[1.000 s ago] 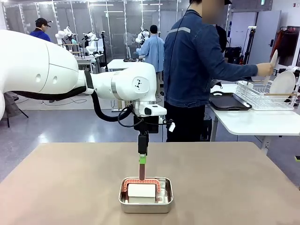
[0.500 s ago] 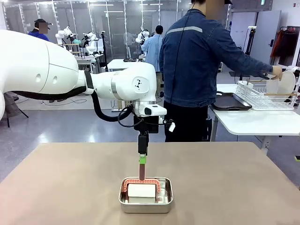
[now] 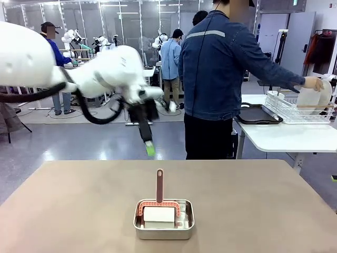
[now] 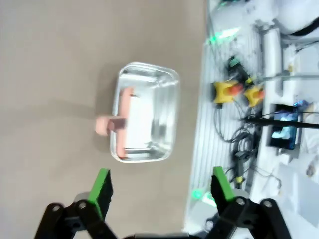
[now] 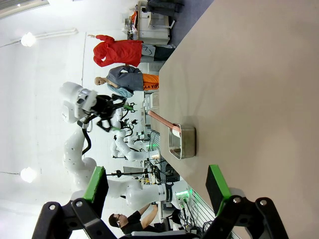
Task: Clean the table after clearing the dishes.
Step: Place the Lint Roller back on top of the Airtight Container.
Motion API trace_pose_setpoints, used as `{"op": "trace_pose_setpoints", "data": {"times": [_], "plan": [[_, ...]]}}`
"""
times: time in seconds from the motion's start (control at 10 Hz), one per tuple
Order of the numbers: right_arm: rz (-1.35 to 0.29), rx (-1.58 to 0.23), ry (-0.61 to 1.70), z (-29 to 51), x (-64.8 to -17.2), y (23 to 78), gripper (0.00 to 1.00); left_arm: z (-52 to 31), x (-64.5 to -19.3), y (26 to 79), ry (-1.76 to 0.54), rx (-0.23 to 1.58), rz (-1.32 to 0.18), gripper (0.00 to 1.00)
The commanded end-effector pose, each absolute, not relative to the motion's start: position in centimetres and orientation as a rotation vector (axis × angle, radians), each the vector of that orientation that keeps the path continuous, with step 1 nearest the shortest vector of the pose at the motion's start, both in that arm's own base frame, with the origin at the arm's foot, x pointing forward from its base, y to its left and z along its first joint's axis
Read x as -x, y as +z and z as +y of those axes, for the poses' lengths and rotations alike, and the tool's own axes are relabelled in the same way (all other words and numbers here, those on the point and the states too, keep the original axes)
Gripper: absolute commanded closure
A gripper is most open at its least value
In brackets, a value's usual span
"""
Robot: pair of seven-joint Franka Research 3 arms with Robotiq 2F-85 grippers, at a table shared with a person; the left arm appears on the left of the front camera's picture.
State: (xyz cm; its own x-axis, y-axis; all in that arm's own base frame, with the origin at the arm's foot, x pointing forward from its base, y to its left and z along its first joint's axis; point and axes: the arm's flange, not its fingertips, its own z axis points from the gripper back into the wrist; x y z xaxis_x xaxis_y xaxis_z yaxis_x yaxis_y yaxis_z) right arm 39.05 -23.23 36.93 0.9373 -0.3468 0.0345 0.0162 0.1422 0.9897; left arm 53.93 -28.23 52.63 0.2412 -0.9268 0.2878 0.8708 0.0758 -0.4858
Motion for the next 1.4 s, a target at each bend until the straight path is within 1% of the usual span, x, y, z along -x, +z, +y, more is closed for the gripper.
{"op": "trace_pose_setpoints", "data": {"times": [0.0, 0.1, 0.2, 0.3, 0.5, 0.7, 0.8, 0.9, 1.1, 1.2, 1.3], "plan": [[-0.292, -1.41, -0.254, -23.2, -38.9, 37.1, 0.0, -18.3, -49.6, 53.7, -1.153, 0.967, -0.026, 0.0], [-0.292, -1.41, -0.254, -23.2, -38.9, 37.1, 0.0, -11.8, -47.4, 53.4, -1.066, 1.124, -0.107, 0.0], [-0.292, -1.41, -0.254, -23.2, -38.9, 37.1, 0.0, -4.8, -45.5, 52.3, -0.919, 1.23, -0.223, 0.0], [-0.292, -1.41, -0.254, -23.2, -38.9, 37.1, 0.0, 0.4, -43.7, 50.7, -0.814, 1.31, -0.306, 0.0], [-0.292, -1.41, -0.254, -23.2, -38.9, 37.1, 0.0, 11.3, -38.7, 46.9, -0.594, 1.408, -0.435, 0.0], [-0.292, -1.41, -0.254, -23.2, -38.9, 37.1, 0.0, 17.2, -35.7, 43.9, -0.342, 1.393, -0.416, 0.0], [-0.292, -1.41, -0.254, -23.2, -38.9, 37.1, 0.0, 19.3, -34.4, 42.5, -0.28, 1.364, -0.437, 0.0], [-0.292, -1.41, -0.254, -23.2, -38.9, 37.1, 0.0, 21.5, -33.3, 42.3, -0.192, 1.323, -0.499, 0.0], [-0.292, -1.41, -0.254, -23.2, -38.9, 37.1, 0.0, 24.0, -33.1, 42.2, -0.017, 1.269, -0.556, 0.0], [-0.292, -1.41, -0.254, -23.2, -38.9, 37.1, 0.0, 25.0, -33.3, 41.4, 0.069, 1.2, -0.517, 0.0], [-0.292, -1.41, -0.254, -23.2, -38.9, 37.1, 0.0, 25.5, -33.9, 41.4, 0.043, 1.153, -0.569, 0.0]]}}
